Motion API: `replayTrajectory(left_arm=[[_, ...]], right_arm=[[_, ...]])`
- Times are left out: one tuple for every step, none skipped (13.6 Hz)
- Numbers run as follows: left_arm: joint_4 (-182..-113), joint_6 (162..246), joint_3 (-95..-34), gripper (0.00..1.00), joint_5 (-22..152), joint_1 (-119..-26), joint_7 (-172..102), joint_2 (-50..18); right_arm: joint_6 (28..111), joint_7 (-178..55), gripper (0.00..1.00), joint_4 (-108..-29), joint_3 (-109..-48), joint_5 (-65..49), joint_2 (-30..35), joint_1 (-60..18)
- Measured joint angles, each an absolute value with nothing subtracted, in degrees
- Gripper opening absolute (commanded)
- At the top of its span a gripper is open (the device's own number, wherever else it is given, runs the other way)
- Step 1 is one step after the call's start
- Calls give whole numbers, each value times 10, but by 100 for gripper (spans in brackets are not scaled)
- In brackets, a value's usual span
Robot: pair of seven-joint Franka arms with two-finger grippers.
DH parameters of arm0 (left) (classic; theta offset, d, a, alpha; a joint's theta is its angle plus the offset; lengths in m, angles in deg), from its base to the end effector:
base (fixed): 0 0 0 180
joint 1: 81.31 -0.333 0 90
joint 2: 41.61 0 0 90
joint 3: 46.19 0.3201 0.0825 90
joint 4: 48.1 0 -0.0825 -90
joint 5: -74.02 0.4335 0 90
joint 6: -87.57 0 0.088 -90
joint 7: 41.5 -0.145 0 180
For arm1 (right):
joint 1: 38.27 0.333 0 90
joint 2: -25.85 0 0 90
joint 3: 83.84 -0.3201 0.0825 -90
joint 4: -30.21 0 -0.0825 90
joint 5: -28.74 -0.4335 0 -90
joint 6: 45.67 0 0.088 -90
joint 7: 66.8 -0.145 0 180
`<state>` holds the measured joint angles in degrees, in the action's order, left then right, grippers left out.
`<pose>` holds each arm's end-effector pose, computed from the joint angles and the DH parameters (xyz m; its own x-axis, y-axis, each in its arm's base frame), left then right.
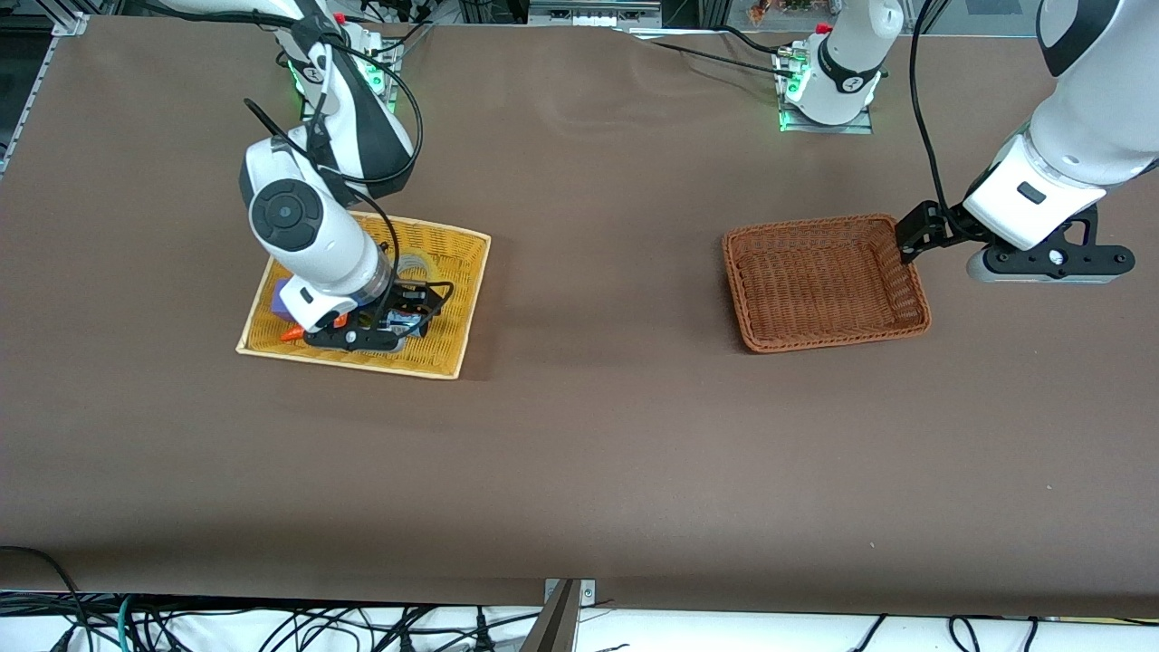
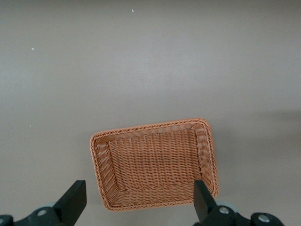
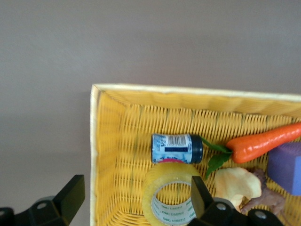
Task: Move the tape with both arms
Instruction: 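Move the right gripper down over the tape roll in the yellow tray, then close the right gripper on the yellow tape roll and lift it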
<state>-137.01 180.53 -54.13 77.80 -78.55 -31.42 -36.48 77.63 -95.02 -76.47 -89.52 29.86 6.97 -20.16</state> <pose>0.6254 -0.1057 0.5503 0.9999 -0.0141 -0.0084 -0.0146 -0.9983 -0.0558 0.6094 0.2652 0.2768 0.9966 -0.0709 -0.0408 -0.0708 -0.9975 0.0036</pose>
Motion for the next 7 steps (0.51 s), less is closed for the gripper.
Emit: replayTrajectory(left_arm=[[-1370, 1805, -542, 100, 778, -785, -314, -365], [-1370, 1805, -542, 100, 778, -785, -314, -365], [-1370, 1805, -542, 100, 778, -785, -314, -365], [-1370, 1805, -542, 100, 778, -785, -314, -365], [-1370, 1805, -542, 100, 778, -785, -314, -365], [-1370, 1805, -542, 100, 778, -785, -314, -365], [-1370, 1805, -542, 100, 778, -785, -314, -365]], right_arm=[[792, -958, 100, -788, -896, 299, 77, -201], [810, -962, 100, -810, -897, 299, 83, -201], [828, -967, 100, -830, -900, 299, 87, -201], [846, -979, 100, -851, -904, 299, 91, -201], [864, -992, 100, -871, -911, 299, 93, -201], [883, -1006, 100, -888, -920, 299, 93, -201], [904, -1018, 100, -906, -928, 299, 93, -200]])
